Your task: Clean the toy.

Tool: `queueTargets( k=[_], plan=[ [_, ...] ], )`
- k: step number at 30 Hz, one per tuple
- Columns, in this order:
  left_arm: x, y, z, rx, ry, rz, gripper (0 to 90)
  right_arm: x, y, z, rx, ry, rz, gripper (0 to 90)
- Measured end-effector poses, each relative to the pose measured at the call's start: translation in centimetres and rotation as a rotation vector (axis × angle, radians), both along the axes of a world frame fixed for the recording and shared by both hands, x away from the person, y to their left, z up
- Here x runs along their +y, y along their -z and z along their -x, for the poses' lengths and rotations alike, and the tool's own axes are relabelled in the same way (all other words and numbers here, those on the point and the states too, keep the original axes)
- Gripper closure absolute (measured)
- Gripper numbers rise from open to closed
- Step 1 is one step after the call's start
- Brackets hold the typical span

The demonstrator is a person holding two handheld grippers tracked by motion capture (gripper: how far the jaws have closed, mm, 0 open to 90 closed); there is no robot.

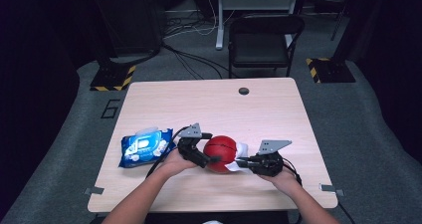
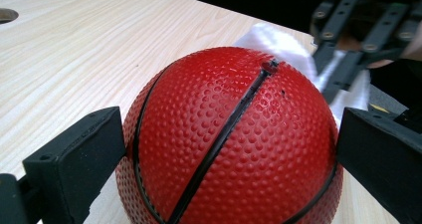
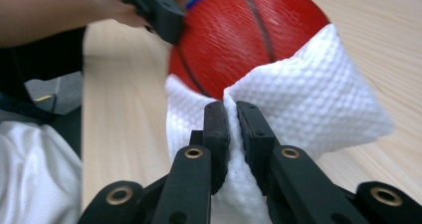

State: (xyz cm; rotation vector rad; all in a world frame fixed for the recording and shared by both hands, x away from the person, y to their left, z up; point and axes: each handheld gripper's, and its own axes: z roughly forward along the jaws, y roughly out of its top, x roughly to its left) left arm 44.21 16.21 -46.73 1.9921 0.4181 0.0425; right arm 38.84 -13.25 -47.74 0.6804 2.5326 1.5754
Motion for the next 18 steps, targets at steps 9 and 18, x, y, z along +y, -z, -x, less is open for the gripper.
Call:
queueTargets(
  k=[9,18],
  plan=[
    [-0.1,-0.1,0.1,-0.011,0.004,-0.006,0.0,-1.0,0.7,-2.5,0.035,0.161,-0.019,83.7],
    [-0.1,-0.1,0.1,-0.009,0.001,-0.007,0.0,0.4,-0.7,-4.2,0.027,0.213,-0.121,84.0]
  ],
)
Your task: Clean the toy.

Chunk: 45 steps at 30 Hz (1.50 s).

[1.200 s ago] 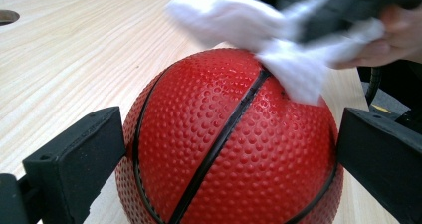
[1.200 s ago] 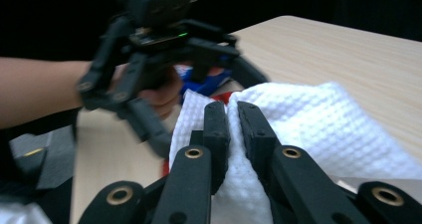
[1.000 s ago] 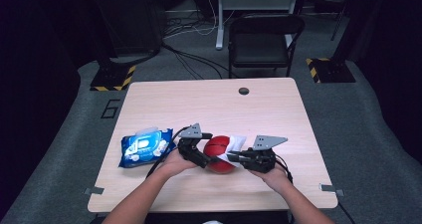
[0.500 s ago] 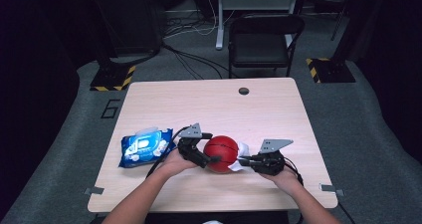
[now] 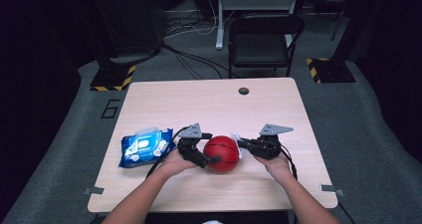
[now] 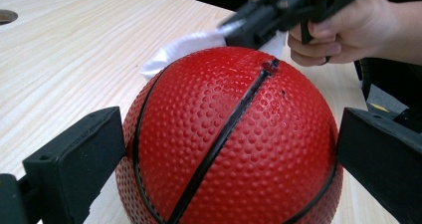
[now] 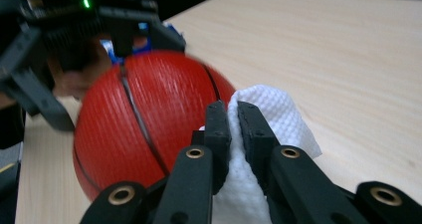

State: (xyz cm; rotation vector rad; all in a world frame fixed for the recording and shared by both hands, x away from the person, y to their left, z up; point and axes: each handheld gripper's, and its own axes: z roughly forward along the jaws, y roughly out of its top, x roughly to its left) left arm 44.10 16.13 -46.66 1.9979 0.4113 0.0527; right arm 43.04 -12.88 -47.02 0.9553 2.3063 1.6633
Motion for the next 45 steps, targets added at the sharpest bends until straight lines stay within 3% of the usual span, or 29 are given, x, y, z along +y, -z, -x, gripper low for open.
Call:
queueTargets(
  k=[2,6,15,16,19,21,26,28,29,30,33,36,42,43,45],
  plan=[
    [0.0,0.0,0.0,0.0,0.003,-0.001,0.0,0.9,-1.0,0.0,-0.034,-0.019,-0.032,83.9],
    [0.0,0.0,0.0,-0.001,0.004,0.0,0.0,2.4,-2.1,0.0,-0.066,-0.06,-0.044,83.9],
    [0.0,0.0,0.0,-0.002,0.002,-0.001,0.0,5.6,-2.7,0.3,-0.077,-0.146,-0.043,83.7],
    [0.0,0.0,0.0,0.0,-0.002,-0.002,0.0,5.9,-2.8,0.6,-0.074,-0.185,-0.047,82.6],
    [0.0,0.0,0.0,-0.002,0.001,0.001,0.0,5.9,-3.0,1.0,-0.074,-0.223,-0.049,77.4],
    [0.0,0.0,0.0,-0.003,0.001,0.001,0.0,5.6,-3.4,1.4,-0.072,-0.245,-0.057,64.3],
    [0.0,0.0,0.0,0.0,-0.002,0.003,0.0,3.6,-4.2,1.4,-0.087,-0.2,-0.09,49.7],
    [-0.1,0.0,0.1,0.001,0.0,0.004,0.0,2.7,-4.3,1.4,-0.092,-0.172,-0.08,50.4],
    [0.0,0.0,0.1,0.0,-0.001,0.002,0.0,1.9,-4.1,1.3,-0.097,-0.147,-0.059,58.0],
    [0.0,0.0,0.1,0.0,-0.001,0.002,0.0,1.9,-4.1,1.3,-0.097,-0.147,-0.059,58.0],
    [0.0,0.0,0.1,-0.001,0.0,0.001,0.0,1.4,-3.1,1.0,-0.071,-0.15,-0.035,69.2],
    [0.0,0.0,0.1,0.0,0.002,0.0,0.0,2.5,-2.2,1.0,-0.074,-0.17,-0.028,76.7],
    [0.1,-0.1,0.0,0.0,0.003,-0.004,0.0,4.1,-2.7,1.0,-0.092,-0.198,-0.027,83.8],
    [0.0,0.0,0.0,-0.003,0.005,-0.002,0.0,5.2,-2.8,1.1,-0.101,-0.223,-0.007,84.3],
    [0.0,0.0,0.1,-0.005,0.005,0.0,0.0,5.5,-2.8,1.2,-0.093,-0.231,-0.003,84.2]
  ],
)
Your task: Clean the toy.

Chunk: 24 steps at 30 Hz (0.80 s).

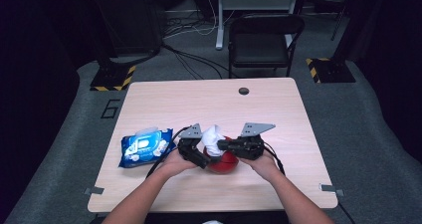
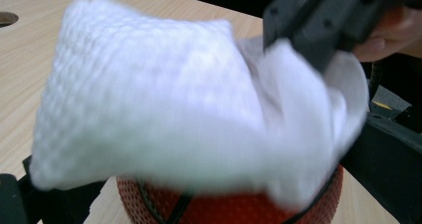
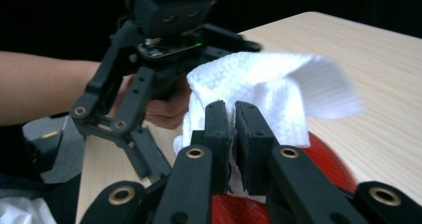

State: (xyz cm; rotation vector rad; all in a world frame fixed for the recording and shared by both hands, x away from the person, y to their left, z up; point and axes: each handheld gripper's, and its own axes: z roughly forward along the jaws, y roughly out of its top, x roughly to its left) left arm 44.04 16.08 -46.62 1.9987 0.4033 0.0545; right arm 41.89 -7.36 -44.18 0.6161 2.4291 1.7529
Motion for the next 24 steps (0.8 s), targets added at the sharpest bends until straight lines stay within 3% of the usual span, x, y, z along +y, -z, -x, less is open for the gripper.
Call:
queueTargets(
  k=[2,3,5,7,8,9,11,12,14,15,17,24],
  plan=[
    [0.0,0.0,0.0,0.0,-0.001,-0.001,0.0,1.0,0.0,0.2,-0.003,-0.028,0.015,81.9],
    [0.0,0.0,0.0,0.0,-0.003,0.0,0.0,1.3,-0.3,0.5,-0.013,-0.036,0.024,70.2],
    [0.0,0.0,0.0,0.0,-0.003,-0.001,0.0,1.2,-0.5,0.6,-0.011,-0.034,0.018,65.9],
    [0.0,0.0,0.0,0.001,-0.002,0.002,0.0,0.4,-1.2,0.7,-0.032,-0.018,-0.005,54.7],
    [0.0,0.0,0.0,0.001,-0.004,0.002,0.0,-0.8,-1.7,0.7,-0.053,0.015,-0.002,43.7],
    [0.0,0.0,0.0,0.001,-0.004,0.002,0.0,-0.8,-1.7,0.7,-0.053,0.015,-0.002,43.7],
    [0.0,0.0,0.0,0.003,-0.005,0.002,0.0,-2.1,-1.7,0.5,-0.069,0.042,0.01,33.2],
    [0.0,0.0,0.0,0.003,-0.005,0.002,0.0,-2.6,-1.5,0.3,-0.064,0.053,0.022,28.9],
    [0.0,0.0,0.0,0.006,-0.007,0.003,0.0,-3.2,-0.7,0.0,-0.014,0.067,0.052,12.1],
    [0.0,-0.1,-0.1,0.004,-0.004,-0.002,0.0,-3.2,-0.3,0.0,-0.001,0.074,0.07,11.6],
    [0.0,-0.1,-0.1,0.005,-0.001,-0.006,0.0,-2.8,0.9,0.2,-0.02,0.041,0.123,1.4],
    [-0.1,-0.2,0.0,0.008,0.002,-0.006,0.0,-1.5,2.1,0.5,-0.066,0.01,0.17,0.0]
  ],
)
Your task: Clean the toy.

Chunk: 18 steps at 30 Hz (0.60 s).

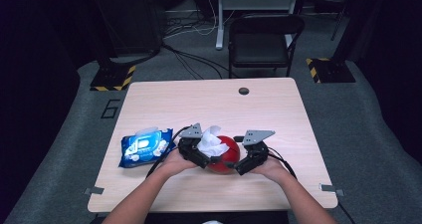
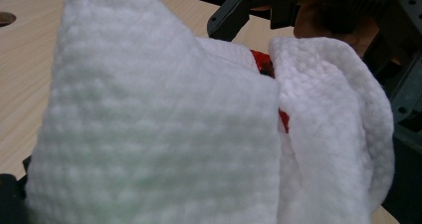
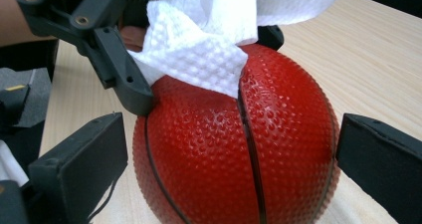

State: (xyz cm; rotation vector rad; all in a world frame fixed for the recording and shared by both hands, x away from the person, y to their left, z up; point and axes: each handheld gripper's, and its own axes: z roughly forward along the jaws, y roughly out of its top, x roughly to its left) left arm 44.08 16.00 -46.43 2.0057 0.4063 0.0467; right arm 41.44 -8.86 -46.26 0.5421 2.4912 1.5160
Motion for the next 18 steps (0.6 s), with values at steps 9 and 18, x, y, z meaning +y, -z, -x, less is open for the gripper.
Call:
queueTargets(
  k=[9,18],
  plan=[
    [0.0,-0.05,-0.02,-0.002,0.007,-0.006,0.0,0.25,0.25,-0.61,-0.025,-0.025,-0.013,0.0],
    [0.23,0.02,-0.14,0.011,-0.001,-0.004,0.0,0.51,0.42,-1.07,-0.029,-0.046,-0.013,0.0]
  ],
)
